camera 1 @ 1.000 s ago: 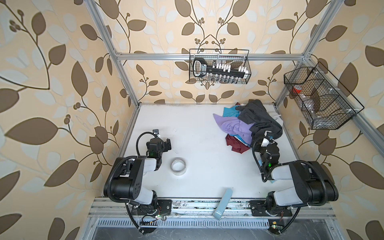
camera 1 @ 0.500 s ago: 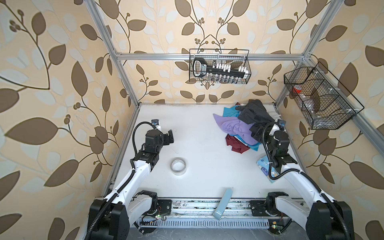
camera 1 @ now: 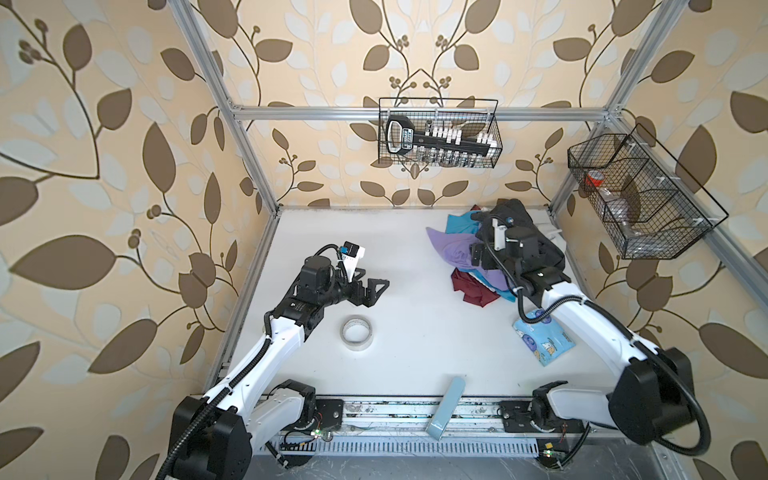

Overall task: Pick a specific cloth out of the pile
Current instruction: 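Grasp the lavender shirt in the pile with the right gripper while the left gripper opens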

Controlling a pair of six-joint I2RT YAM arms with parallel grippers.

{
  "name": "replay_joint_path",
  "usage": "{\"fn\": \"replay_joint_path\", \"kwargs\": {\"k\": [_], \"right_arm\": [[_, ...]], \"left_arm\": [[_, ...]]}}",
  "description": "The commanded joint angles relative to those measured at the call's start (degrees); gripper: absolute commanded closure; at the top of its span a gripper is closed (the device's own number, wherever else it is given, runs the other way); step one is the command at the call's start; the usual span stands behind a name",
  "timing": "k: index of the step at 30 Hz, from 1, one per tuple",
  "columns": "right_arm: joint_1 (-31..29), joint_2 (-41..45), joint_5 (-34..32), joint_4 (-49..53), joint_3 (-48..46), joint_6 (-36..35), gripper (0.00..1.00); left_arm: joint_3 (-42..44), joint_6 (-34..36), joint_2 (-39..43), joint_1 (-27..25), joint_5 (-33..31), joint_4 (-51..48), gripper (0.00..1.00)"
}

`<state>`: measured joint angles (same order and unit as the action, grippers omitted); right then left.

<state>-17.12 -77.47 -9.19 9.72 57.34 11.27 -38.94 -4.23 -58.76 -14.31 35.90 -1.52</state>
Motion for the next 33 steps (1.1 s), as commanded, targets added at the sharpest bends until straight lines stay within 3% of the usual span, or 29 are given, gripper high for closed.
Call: {"fn": "replay_joint_path", "kwargs": {"k": [1,11,16,20,33], "right_arm": [[-0.94,-5.88,-0.63,6.63,5.03,-1.34,0.01],[-1.32,-22.54,-5.39,12.94,17.22,-1.91,0.06],[-1.33,-27.76,-4.5,15.0,20.17,-1.89,0.13],[-1.28,-29.74,-7.64,15.77,20.73,-1.6,0.17],[-1.25,-31.77,-13.1,15.77,22.42,-2.03,0.66]], "left_arm": [[0.95,0.93,0.23,-0.37,14.09,5.39,0.01],[0.8,2.47,-0.89,-0.37,15.86,5.12,0.01],[0.82,3.43,-1.92,-0.37,15.44,4.78,0.01],[0.53,3.61,-2.32,-0.37,15.25,4.33,0.01],[0.31,3.62,-2.23,-0.37,14.9,4.24,0.01]]}}
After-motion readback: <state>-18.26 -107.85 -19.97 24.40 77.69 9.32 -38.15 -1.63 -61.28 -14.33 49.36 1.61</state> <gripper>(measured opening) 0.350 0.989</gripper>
